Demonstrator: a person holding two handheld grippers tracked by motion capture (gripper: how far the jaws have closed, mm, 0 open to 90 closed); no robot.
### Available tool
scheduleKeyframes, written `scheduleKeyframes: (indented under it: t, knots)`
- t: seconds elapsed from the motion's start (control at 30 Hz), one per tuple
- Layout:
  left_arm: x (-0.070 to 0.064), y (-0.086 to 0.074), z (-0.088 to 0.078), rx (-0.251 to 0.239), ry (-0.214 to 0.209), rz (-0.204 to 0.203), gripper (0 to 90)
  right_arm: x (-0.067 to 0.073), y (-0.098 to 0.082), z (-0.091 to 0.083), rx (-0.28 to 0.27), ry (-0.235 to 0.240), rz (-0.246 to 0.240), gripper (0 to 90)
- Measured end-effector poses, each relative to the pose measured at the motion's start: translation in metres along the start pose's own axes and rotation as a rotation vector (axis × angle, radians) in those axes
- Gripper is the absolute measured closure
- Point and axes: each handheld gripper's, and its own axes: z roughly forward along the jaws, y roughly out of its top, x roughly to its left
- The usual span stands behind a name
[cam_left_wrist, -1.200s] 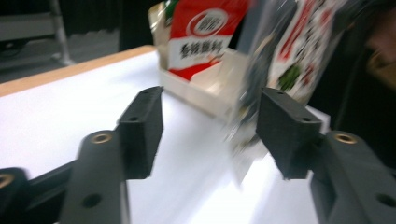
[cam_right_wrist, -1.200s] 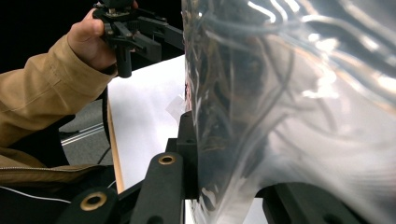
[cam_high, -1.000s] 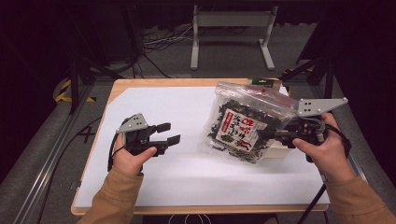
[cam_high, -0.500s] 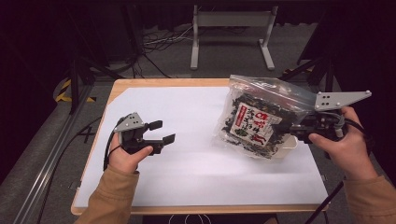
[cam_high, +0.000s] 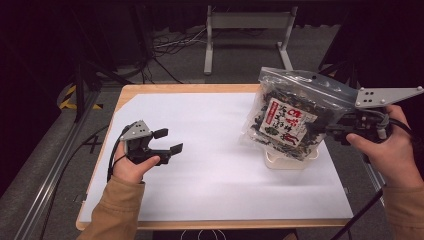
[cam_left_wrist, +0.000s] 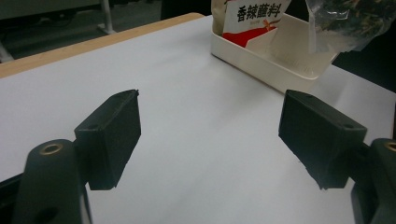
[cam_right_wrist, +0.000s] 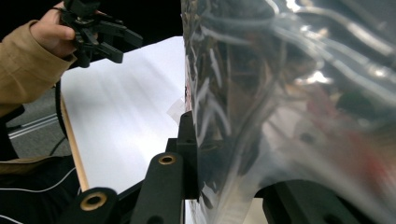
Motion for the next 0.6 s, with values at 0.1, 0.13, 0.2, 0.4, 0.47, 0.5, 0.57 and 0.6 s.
scheduleKeyframes:
  t: [0.1, 0.13, 0.2, 0.4, 0.47, 0.5, 0.57, 0.6]
  knots:
    - [0.001, -0.001, -0.003, 0.009, -0.004, 0.02, 21.2, -0.004, 0.001, -0.001, 0.006, -0.02, -0.002, 74.3]
    - [0.001, -0.001, -0.003, 0.01, -0.003, 0.022, 21.1, -0.004, 0.001, -0.001, 0.006, -0.02, -0.002, 74.3]
    - [0.003, -0.002, -0.005, 0.012, -0.001, 0.021, 20.9, -0.009, 0.001, -0.002, 0.011, -0.04, -0.004, 74.3]
    - [0.004, -0.003, -0.007, 0.015, 0.001, 0.011, 20.6, -0.017, 0.001, -0.002, 0.021, -0.076, -0.01, 74.3]
    - [0.005, -0.003, -0.007, 0.014, 0.004, 0.016, 20.5, -0.019, 0.001, -0.002, 0.027, -0.094, -0.016, 74.3]
    - [0.005, -0.003, -0.007, 0.012, 0.004, 0.012, 20.5, -0.021, 0.0, -0.001, 0.035, -0.106, -0.023, 74.3]
    - [0.006, -0.004, -0.008, 0.011, 0.007, 0.01, 20.5, -0.023, 0.0, 0.0, 0.046, -0.128, -0.03, 74.3]
    - [0.006, -0.004, -0.008, 0.011, 0.007, 0.012, 20.5, -0.024, -0.001, 0.0, 0.049, -0.134, -0.033, 74.3]
